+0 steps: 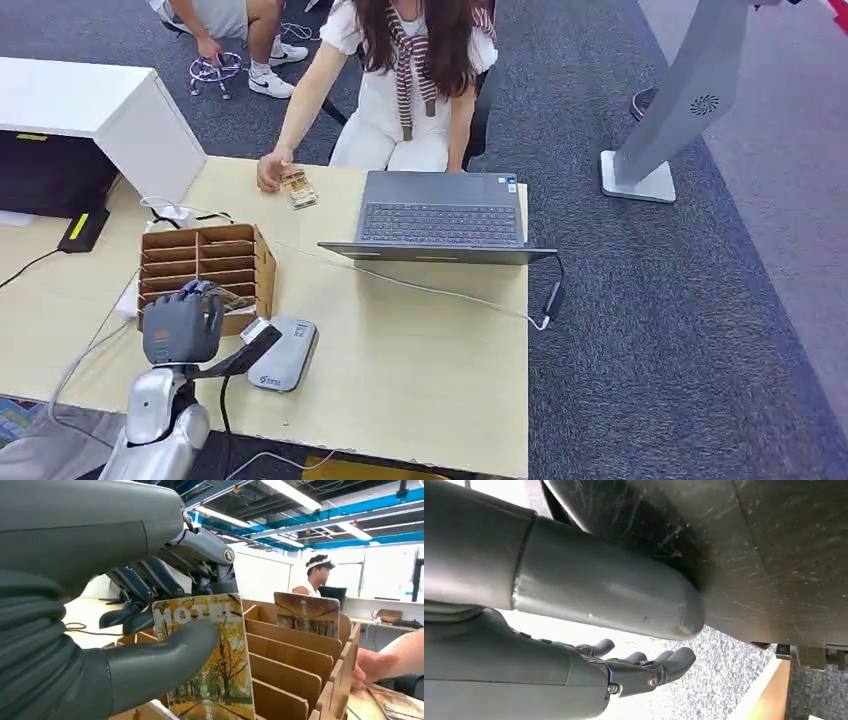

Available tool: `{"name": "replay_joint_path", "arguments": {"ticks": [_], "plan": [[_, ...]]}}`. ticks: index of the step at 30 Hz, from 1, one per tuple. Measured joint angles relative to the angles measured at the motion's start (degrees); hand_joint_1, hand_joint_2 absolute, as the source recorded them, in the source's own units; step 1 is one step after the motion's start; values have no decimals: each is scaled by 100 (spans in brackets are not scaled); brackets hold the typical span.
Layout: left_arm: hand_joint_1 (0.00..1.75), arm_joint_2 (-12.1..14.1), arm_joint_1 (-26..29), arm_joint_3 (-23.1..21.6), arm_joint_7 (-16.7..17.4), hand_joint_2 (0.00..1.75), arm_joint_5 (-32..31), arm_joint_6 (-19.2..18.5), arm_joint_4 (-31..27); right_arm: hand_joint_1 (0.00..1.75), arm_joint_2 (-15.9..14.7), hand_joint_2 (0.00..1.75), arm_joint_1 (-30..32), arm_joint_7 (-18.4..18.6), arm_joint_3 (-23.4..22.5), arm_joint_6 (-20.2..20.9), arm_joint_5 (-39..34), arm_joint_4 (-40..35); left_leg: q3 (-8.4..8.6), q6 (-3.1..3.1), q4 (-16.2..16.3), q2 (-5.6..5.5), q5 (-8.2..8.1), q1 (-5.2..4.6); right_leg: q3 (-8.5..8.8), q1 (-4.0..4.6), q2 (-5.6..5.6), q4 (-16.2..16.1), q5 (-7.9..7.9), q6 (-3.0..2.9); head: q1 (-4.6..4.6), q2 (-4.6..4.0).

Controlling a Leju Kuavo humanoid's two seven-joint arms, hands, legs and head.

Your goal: Pass the card to the sensor for recognition and then transmit it.

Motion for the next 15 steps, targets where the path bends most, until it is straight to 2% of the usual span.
{"name": "replay_joint_path", "arguments": {"ticks": [5, 12, 15], "plan": [[175, -11, 22, -99, -135, 175, 159, -54, -261, 0, 0, 0, 2, 0, 4, -4, -2, 0, 0, 0, 0, 0, 0, 0, 0, 0, 0, 0, 0, 0, 0, 0], [175, 96, 82, -564, -155, 175, 597, -575, -1395, 0, 0, 0, 11, 37, 15, -24, -2, 0, -1, 0, 0, 0, 0, 0, 0, 0, 0, 0, 0, 0, 2, 0], [175, 164, 87, -695, -181, 175, 691, -632, -1698, 0, 0, 0, 11, 44, 35, -24, 0, 0, -1, 0, 0, 0, 0, 0, 0, 0, 0, 0, 0, 0, 0, 0]]}}
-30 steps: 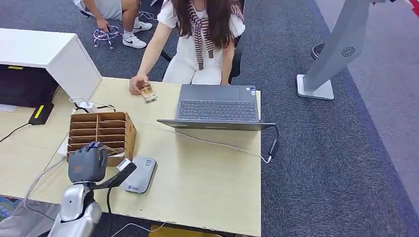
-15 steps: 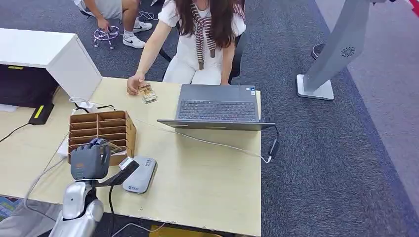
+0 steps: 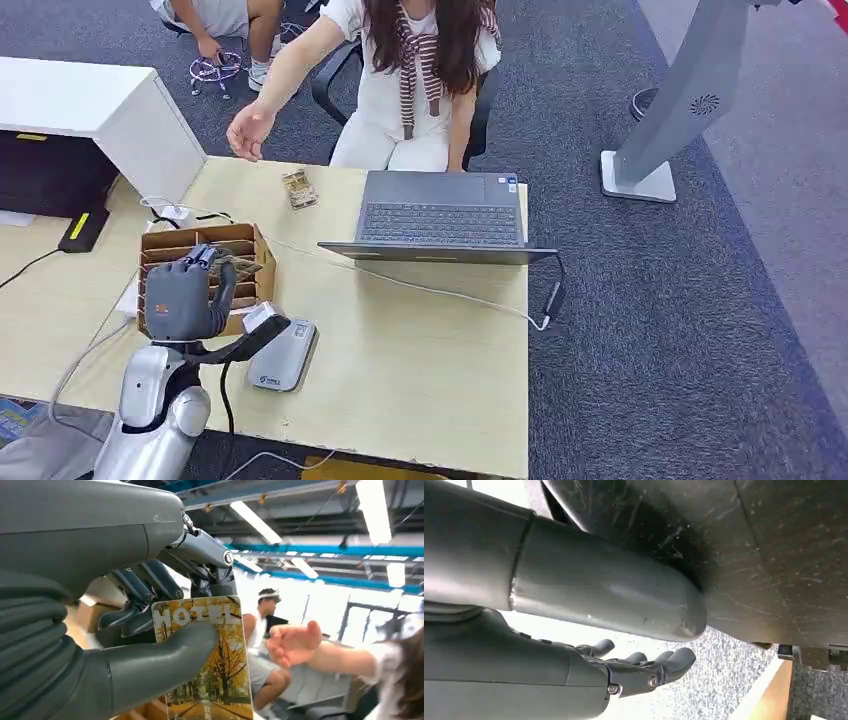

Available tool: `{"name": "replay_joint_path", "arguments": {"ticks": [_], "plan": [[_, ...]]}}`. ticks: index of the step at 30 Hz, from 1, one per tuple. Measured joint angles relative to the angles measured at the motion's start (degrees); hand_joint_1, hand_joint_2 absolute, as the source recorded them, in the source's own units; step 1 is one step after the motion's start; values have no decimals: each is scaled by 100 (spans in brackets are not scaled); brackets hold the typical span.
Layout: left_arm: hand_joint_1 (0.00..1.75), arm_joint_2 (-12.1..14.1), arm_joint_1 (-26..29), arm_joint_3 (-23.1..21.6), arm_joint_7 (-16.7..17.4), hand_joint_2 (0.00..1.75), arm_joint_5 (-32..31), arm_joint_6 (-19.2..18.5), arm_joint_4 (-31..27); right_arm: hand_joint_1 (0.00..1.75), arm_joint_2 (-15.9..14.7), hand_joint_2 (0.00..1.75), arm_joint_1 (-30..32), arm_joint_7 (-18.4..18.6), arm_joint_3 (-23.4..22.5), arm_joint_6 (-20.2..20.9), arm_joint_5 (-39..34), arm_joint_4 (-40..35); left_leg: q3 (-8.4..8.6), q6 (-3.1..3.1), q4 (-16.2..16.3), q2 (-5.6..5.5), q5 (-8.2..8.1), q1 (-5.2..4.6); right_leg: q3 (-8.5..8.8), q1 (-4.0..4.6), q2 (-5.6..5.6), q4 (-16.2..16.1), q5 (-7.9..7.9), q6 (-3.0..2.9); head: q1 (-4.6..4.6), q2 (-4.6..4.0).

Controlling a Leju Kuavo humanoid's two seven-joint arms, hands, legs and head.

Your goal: Pass the card to the sensor for recognition and then transmit it.

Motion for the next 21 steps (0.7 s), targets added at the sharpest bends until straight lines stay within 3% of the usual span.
{"name": "replay_joint_path", "arguments": {"ticks": [7, 12, 14, 21], "plan": [[175, 145, -5, -221, -177, 175, 339, -35, -508, 0, 0, 0, 5, -9, 72, 17, 0, 0, 1, 0, 0, 1, 0, 0, -3, 1, 1, 0, 0, 0, 2, 0], [175, 160, -630, -315, -177, 175, 425, -70, -608, 0, 0, 0, 3, -72, 245, 63, 0, 0, 0, -1, 3, -3, 5, 0, -4, 1, -4, 0, 5, -1, 0, 0], [175, 103, -1148, -363, -162, 175, 213, 23, -358, 0, 0, 0, -13, -151, 367, 120, -2, -2, 1, 4, 5, -4, 11, 0, -4, 1, -6, -1, 9, 0, 0, 0], [175, -413, -2972, -752, 11, 175, -238, 391, 1332, 0, 0, 0, -59, -275, 759, 203, 0, -2, -3, 4, 9, -3, 21, -1, -3, -1, -6, -1, 28, 3, 2, 0]]}}
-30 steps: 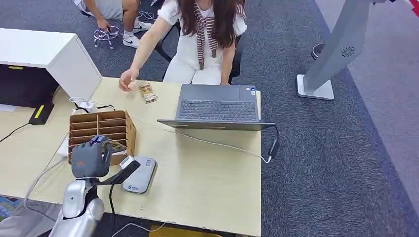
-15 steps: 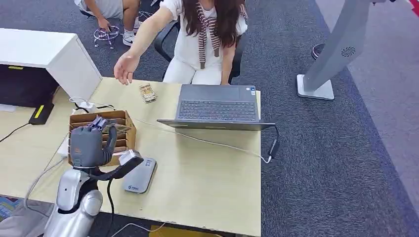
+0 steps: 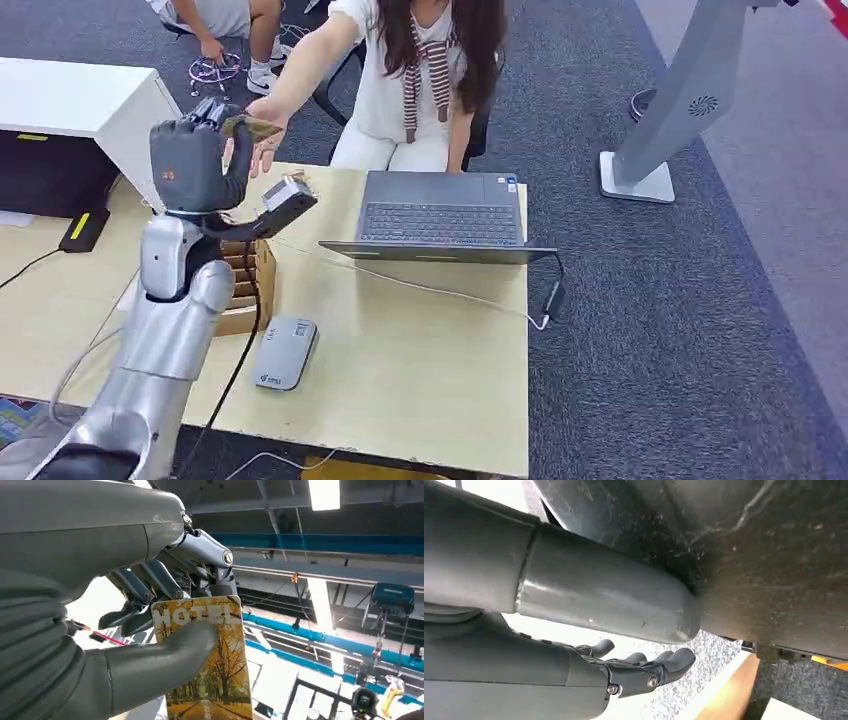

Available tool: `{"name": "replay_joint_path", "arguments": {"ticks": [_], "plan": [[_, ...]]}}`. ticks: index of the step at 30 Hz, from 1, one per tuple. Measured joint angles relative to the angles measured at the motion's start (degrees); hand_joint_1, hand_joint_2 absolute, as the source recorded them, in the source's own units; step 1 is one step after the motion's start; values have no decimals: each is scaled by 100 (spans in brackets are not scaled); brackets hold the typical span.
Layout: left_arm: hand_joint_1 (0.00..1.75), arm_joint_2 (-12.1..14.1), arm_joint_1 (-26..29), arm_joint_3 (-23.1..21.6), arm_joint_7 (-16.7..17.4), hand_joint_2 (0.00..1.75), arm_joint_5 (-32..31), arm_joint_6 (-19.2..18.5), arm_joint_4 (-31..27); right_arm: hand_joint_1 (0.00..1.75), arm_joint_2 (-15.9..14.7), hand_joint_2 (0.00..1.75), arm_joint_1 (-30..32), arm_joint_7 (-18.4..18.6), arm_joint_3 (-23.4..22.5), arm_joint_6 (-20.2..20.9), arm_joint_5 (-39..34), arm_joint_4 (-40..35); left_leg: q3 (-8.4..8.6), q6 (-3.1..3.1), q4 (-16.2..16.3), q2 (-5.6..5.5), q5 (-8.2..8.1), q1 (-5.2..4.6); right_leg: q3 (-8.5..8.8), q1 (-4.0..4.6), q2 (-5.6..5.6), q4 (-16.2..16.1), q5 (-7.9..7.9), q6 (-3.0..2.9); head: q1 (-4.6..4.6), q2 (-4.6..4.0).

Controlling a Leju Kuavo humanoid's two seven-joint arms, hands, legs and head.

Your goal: Pass the card to the sensor for recognition and then transmit it.

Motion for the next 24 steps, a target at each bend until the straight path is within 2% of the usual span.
{"name": "replay_joint_path", "arguments": {"ticks": [6, 13, 18, 24], "plan": [[175, -419, -837, -319, 201, 175, -216, 68, 1045, 0, 0, 0, -23, -68, 229, 37, 0, 0, -3, 0, 1, 1, -1, -1, -3, -1, 4, -1, -1, 0, -2, 0], [175, -697, -1277, -463, 312, 175, -304, 192, 1827, 0, -2, 0, -37, -101, 389, 55, 0, 0, -4, 0, 0, 4, -1, 0, -6, 0, 8, 0, -1, 0, 0, 0], [175, -769, -1373, -478, 330, 175, -304, 238, 2102, 0, -4, 0, -41, -103, 452, 55, 0, 2, -4, 0, 0, 11, -1, 1, -7, 1, 16, 0, -1, 0, -2, 0], [175, -776, -1395, -481, 334, 175, -304, 242, 2145, 0, -4, 0, -41, -103, 461, 55, 0, 2, -4, 0, 0, 10, -1, 0, -7, 1, 16, 0, -1, 0, -2, 0]]}}
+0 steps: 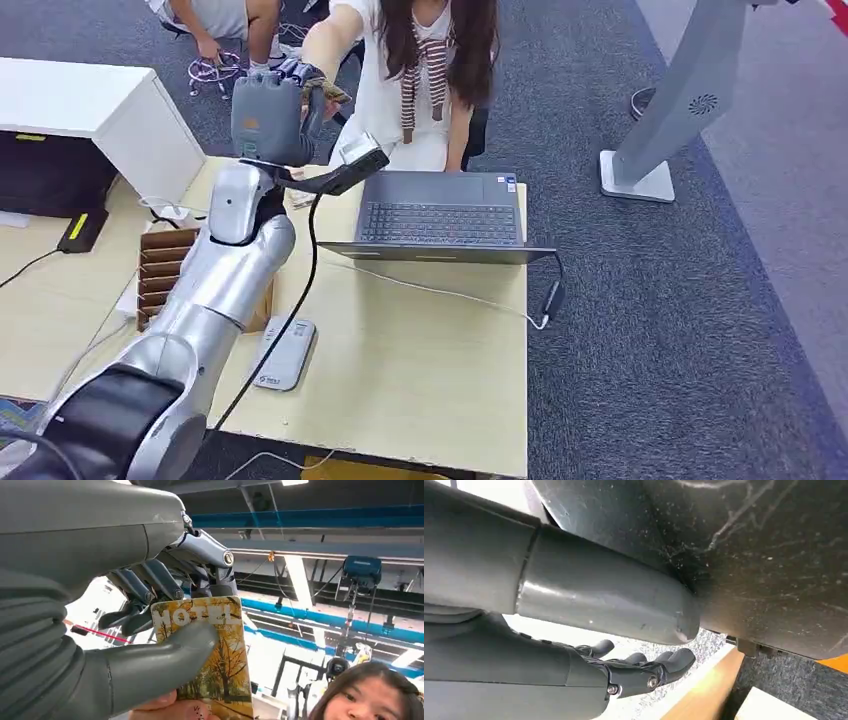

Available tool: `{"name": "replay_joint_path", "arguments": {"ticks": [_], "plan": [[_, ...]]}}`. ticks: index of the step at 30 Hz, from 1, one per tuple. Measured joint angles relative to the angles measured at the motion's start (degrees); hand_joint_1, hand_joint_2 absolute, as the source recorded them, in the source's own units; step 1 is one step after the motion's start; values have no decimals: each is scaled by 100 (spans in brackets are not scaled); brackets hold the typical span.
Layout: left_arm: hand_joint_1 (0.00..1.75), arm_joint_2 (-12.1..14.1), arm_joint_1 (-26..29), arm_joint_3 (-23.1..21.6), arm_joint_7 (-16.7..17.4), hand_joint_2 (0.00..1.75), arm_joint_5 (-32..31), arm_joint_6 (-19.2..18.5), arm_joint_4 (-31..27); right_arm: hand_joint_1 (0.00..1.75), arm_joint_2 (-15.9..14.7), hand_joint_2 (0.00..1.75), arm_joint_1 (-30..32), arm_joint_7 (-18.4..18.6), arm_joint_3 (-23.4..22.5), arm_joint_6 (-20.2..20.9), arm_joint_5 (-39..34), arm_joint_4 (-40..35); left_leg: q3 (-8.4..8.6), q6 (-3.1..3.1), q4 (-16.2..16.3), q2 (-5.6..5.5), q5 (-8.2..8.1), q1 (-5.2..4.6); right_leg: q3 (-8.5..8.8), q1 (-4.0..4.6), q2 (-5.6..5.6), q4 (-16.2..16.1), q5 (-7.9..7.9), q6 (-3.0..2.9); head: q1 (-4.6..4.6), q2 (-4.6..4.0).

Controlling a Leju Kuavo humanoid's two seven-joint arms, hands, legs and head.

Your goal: Pass the card to the sensor for recognition and then transmit it.

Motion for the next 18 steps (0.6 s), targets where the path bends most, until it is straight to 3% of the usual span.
{"name": "replay_joint_path", "arguments": {"ticks": [2, 3, 8, 18], "plan": [[175, -2, -27, 0, 15, 175, -11, 11, 61, 0, 0, 0, 0, -2, 4, 2, 0, 0, 0, 0, 0, 0, 0, 0, 0, 0, 0, 0, 0, 0, 0, 0], [2, -2, -60, 0, 72, 175, -39, 31, 171, 0, -2, 0, -1, -4, 13, 6, 0, -2, 0, 0, 0, 0, 0, 0, 0, -1, 1, 0, 0, 0, 0, 0], [0, -4, -121, 0, 192, 175, -107, 37, 494, 0, -2, 0, -5, -31, 35, 17, 0, -2, -1, 0, 0, 0, 0, -1, 0, -1, 1, 0, 0, 0, 0, 0], [0, 9, -123, 2, 186, 175, -33, 127, 593, 0, -4, 0, -6, -42, 83, 15, 0, -2, -2, 0, 0, -1, 0, 0, 0, 0, 1, 0, 0, 0, 0, 0]]}}
